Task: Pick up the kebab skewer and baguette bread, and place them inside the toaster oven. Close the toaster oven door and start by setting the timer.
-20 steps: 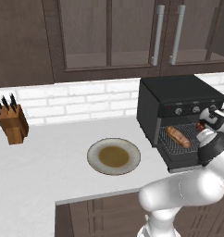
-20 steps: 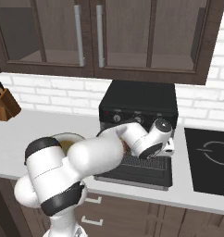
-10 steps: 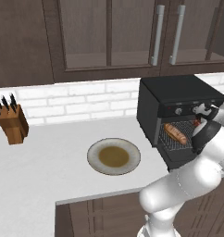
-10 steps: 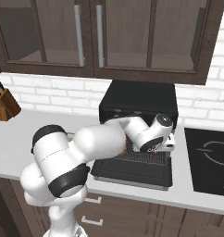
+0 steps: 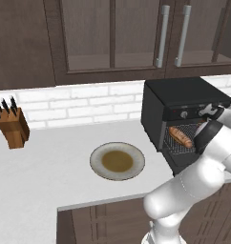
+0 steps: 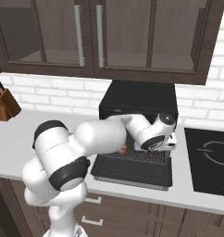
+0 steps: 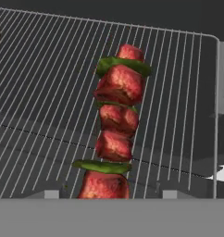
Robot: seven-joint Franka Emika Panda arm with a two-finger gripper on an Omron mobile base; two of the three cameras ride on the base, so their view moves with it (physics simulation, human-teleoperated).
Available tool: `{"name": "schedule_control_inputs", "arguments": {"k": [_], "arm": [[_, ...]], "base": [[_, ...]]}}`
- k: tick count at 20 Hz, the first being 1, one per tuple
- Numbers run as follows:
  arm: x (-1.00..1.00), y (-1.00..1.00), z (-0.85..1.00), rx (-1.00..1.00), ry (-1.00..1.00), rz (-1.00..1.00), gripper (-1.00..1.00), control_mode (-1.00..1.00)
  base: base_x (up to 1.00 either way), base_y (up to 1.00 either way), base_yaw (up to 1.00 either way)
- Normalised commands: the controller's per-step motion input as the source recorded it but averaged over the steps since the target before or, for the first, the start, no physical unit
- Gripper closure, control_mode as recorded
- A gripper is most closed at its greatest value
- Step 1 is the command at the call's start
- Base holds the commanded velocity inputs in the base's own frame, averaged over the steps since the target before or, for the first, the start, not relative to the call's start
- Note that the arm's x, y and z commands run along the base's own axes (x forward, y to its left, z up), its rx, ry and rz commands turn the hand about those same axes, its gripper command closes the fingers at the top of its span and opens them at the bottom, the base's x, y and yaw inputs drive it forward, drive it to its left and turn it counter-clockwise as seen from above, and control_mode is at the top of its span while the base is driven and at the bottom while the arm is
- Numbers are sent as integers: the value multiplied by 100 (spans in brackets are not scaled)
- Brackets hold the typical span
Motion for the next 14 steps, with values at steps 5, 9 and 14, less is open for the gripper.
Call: {"name": "schedule_control_inputs", "arguments": {"k": [5, 9, 14], "arm": [[-27, 0, 13, 0, -5, 0, -100, -100], [-69, 17, 11, 0, -4, -1, -100, -100], [-66, 20, 1, 0, 2, -5, -100, -100]], "base": [[0, 0, 0], [0, 0, 0], [0, 0, 0]]}}
